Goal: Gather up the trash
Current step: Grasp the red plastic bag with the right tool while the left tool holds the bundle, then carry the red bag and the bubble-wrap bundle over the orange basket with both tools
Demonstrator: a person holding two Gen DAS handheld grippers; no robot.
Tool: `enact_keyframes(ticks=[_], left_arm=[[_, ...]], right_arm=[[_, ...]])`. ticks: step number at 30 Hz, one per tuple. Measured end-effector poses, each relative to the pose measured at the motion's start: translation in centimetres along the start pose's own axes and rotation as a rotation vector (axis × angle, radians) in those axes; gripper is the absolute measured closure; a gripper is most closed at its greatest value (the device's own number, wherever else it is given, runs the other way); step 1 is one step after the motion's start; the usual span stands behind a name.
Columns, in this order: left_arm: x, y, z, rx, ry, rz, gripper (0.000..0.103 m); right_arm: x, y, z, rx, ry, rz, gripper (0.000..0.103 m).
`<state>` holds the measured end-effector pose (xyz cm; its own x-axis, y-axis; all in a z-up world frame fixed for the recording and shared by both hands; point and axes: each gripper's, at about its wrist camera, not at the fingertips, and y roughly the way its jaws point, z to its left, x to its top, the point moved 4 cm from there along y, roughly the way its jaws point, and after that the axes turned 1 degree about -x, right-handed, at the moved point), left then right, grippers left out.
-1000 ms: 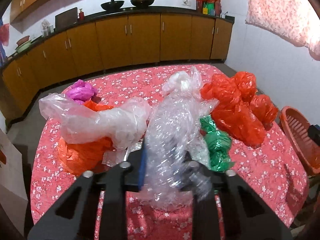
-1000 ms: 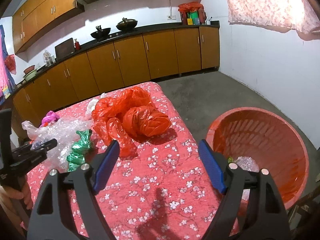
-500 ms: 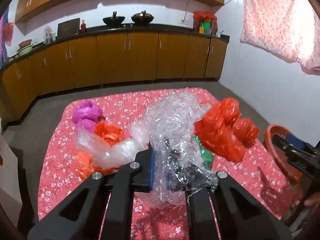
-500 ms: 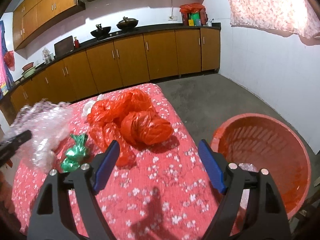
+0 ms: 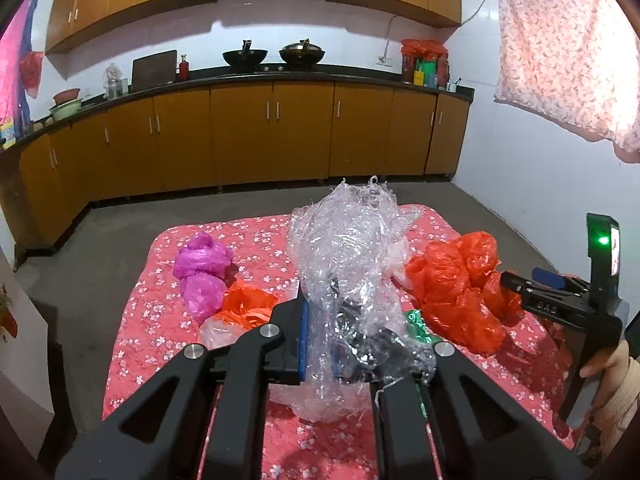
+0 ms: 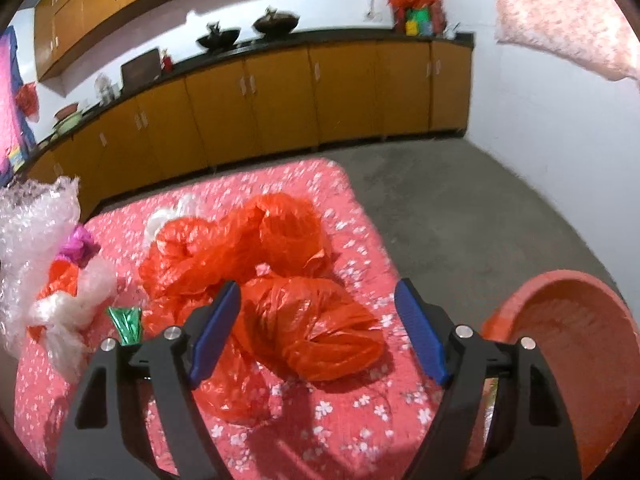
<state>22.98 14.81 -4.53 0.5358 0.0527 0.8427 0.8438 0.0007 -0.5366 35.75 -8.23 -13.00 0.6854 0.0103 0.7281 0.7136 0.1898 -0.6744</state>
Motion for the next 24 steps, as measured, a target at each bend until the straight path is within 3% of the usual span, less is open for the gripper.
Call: enact_keyframes(ticks=[7,16,24], left_arm=[[-0.3,0.6,-0.1,0.002,0.001,0.014,0.095],[0.0,0.1,-0.9,-0.01,0.011,0.01,0.095],[0.2,-1.3,-1.6,-0.024,0.018,-0.008,0.095]], right_arm=[[-1.6,0.9,1.0,0.065,-0.053,0.064,0.029],[-2.8,-0.3,1.5,0.06,-0.066,0.061,0.044],[-3.9,-3.1,0.7,0.042,-0.031,0.056,0.045]])
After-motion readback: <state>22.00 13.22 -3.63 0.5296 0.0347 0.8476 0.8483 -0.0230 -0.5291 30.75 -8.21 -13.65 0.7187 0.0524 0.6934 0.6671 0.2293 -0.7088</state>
